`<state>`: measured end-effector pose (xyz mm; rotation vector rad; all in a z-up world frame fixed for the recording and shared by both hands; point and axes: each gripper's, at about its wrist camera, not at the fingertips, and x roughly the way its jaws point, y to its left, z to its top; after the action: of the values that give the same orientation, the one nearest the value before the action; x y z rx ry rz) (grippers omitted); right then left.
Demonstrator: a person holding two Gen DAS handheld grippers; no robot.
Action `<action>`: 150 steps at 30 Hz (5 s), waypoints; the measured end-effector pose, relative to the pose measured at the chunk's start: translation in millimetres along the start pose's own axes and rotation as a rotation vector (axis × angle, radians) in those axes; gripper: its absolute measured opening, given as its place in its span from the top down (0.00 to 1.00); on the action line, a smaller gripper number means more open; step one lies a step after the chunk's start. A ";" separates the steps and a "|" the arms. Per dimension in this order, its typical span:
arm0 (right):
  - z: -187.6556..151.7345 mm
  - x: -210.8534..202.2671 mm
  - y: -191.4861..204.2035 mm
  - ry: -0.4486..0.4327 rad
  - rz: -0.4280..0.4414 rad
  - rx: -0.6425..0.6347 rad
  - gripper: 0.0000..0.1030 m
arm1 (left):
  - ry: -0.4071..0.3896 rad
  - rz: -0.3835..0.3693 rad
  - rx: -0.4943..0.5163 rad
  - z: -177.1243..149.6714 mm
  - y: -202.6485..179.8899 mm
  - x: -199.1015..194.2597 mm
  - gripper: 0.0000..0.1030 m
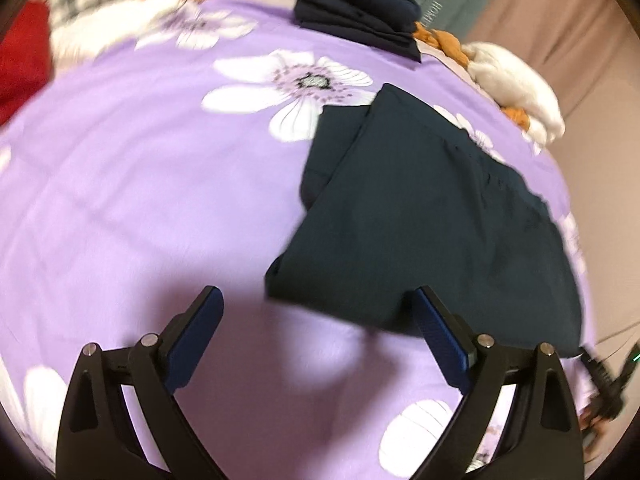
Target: Fold large clothes
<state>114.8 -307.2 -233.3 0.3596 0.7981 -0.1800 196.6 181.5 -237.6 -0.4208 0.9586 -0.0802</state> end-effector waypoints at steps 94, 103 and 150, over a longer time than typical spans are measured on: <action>-12.0 6.2 -10.7 0.082 0.138 0.263 0.45 | -0.088 0.179 0.096 -15.0 10.6 -54.9 0.36; 7.8 -20.3 0.7 -0.059 -0.185 0.042 0.41 | -0.080 0.136 0.155 -7.5 6.1 -60.3 0.36; -5.8 35.0 143.2 0.024 0.040 -0.405 0.31 | -0.036 0.140 0.506 -33.8 -119.4 38.7 0.15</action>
<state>176.7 -173.4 -227.1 -0.0054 0.8287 0.0257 205.7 51.8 -238.8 0.1113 0.8928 -0.1822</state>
